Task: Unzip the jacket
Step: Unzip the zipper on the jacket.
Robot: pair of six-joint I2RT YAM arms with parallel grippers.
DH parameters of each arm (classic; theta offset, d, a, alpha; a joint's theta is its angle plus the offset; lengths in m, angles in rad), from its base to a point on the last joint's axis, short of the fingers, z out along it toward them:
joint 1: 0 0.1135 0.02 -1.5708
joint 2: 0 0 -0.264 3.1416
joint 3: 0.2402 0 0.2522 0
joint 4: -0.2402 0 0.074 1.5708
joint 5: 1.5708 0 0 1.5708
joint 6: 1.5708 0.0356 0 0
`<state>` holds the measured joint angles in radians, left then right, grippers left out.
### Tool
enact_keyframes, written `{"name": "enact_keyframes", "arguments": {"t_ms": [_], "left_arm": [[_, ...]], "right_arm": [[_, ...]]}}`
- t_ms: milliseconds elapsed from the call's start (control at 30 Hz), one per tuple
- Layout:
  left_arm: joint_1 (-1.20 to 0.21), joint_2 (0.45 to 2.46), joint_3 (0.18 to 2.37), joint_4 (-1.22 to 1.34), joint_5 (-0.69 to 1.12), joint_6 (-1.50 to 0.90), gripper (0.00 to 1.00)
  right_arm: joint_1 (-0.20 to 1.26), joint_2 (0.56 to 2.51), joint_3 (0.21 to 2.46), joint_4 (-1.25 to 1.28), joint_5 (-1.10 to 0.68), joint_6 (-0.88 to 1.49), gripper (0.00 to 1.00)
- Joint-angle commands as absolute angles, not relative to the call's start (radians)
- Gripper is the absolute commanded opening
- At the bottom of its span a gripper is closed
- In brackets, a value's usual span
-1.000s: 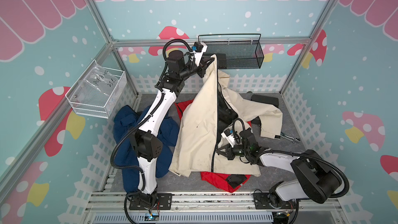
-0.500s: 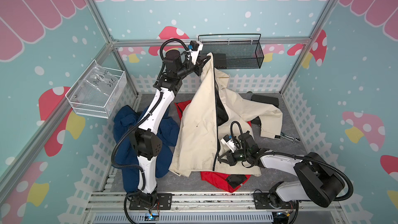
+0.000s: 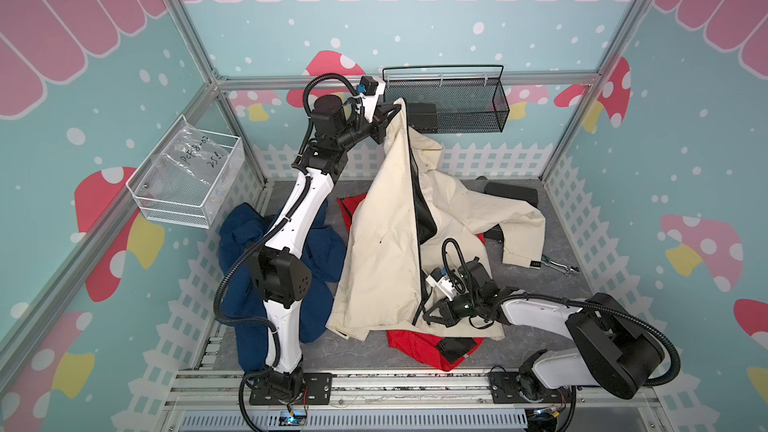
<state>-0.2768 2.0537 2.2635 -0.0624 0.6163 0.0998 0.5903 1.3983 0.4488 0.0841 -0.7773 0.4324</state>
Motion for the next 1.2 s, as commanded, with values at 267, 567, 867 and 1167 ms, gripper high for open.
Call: {"name": "enact_keyframes", "arguments": {"t_ms": [267,567,867,1167], "left_arm": [[-0.21,2.015,2.299,0.101,0.537,0.06,0.0],[-0.188,2.002,2.287,0.113,0.537,0.049,0.0],[-0.171,1.981,2.269,0.115,0.54,0.043,0.0],[-0.143,1.925,2.157,0.114,0.565,0.042,0.0]], "right_arm": [[0.617,1.327,0.377,-0.124,-0.759,0.487,0.0],[0.63,1.278,0.37,-0.179,-0.747,0.509,0.0],[0.644,1.28,0.358,-0.195,-0.698,0.536,0.0],[0.647,1.196,0.398,-0.174,-0.588,0.584,0.01]]}}
